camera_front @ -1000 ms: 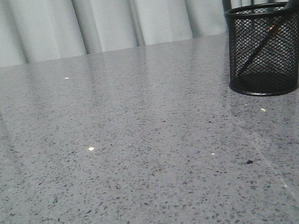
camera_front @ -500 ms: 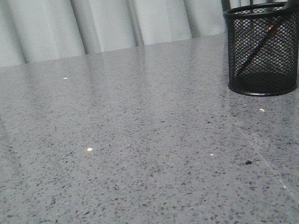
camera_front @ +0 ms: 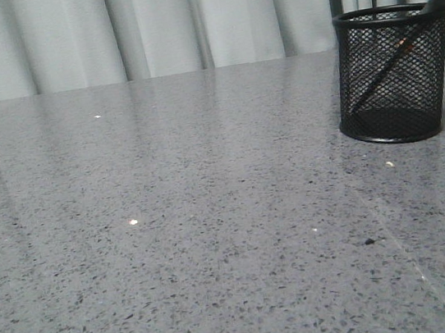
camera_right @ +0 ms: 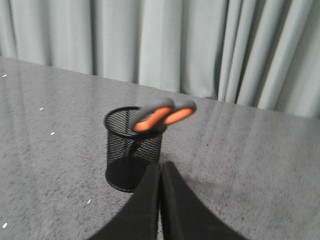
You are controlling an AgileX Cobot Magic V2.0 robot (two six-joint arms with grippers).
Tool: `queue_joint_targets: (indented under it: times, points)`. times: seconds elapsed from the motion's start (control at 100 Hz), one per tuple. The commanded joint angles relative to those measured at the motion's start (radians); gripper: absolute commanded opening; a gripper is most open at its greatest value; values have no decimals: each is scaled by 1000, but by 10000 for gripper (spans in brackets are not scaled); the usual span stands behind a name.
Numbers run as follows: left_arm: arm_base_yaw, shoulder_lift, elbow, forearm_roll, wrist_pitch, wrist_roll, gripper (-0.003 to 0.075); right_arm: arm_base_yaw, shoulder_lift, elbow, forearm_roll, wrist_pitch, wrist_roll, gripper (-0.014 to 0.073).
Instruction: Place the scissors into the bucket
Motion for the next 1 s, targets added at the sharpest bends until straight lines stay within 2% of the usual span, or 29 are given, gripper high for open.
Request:
queue_joint_targets:
  times: [0.0,0.08,0.17,0.28,0.31,0.51,0.99]
  points:
    - [2,-28,41,-8,-45,-4,-20,-20,-10,101,-87,-205,163,-45]
    - [2,-28,41,-8,-45,-4,-20,-65,-10,240,-168,-377,304,-45]
    - [2,-28,41,-8,-45,-4,-20,-124,-10,365,-185,-469,315,-45]
    - [2,-28,41,-8,-45,-4,-20,-190,-10,437,-185,-466,315,-45]
    - [2,-28,41,-8,-45,-4,-20,-200,-12,434,-185,-409,315,-45]
    - [2,-28,41,-8,-45,-4,-20,-211,-18,434,-185,-251,315,-45]
    - [2,-28,41,-8,-47,-4,-20,-211,-18,434,-185,-257,312,-45]
